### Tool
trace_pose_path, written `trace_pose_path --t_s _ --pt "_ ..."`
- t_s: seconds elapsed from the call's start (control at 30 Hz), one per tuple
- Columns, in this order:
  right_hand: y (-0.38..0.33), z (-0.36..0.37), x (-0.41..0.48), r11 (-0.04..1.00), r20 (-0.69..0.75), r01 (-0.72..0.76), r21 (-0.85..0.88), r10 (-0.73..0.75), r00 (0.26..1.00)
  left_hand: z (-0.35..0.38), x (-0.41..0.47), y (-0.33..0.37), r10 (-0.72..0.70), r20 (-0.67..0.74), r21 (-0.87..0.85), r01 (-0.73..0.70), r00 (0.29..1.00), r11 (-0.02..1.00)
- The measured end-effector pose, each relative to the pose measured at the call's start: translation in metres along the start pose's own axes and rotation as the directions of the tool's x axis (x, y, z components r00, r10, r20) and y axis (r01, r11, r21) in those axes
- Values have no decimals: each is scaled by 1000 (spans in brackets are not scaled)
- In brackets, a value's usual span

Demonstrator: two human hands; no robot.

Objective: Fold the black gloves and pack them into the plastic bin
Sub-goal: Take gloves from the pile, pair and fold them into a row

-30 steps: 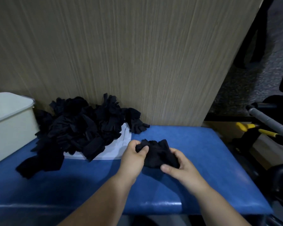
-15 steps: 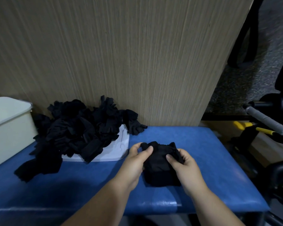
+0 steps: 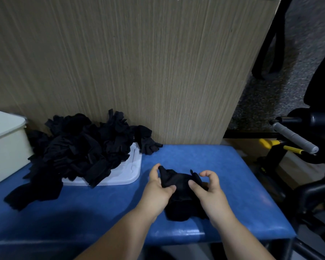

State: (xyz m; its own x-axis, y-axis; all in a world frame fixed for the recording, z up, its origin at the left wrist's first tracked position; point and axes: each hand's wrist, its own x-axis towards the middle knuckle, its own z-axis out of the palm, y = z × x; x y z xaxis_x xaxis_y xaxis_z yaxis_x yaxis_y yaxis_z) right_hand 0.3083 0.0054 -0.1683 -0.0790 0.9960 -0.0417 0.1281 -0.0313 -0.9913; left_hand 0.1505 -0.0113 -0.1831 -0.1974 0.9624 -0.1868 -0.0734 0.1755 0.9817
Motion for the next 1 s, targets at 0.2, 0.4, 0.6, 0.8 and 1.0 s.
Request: trace_pose_path --t_s 0.2,0.4,0.6,0.8,1.0 --pt "-3 -9 -2 997 -1 3 80 -3 1000 8 4 -5 21 19 41 -22 1000 999" --pt "5 -23 5 1000 -42 -21 -13 21 999 27 5 -4 19 91 71 -25 996 997" --pt "9 -52 6 992 -94 29 -122 -41 995 54 10 1 48 96 126 -60 994 990" --pt "14 -79 9 842 -98 136 -523 -217 971 78 2 10 190 90 527 -208 978 824" --pt "27 -93 8 488 -88 93 -868 -335 938 86 1 4 350 314 798 -445 882 406"
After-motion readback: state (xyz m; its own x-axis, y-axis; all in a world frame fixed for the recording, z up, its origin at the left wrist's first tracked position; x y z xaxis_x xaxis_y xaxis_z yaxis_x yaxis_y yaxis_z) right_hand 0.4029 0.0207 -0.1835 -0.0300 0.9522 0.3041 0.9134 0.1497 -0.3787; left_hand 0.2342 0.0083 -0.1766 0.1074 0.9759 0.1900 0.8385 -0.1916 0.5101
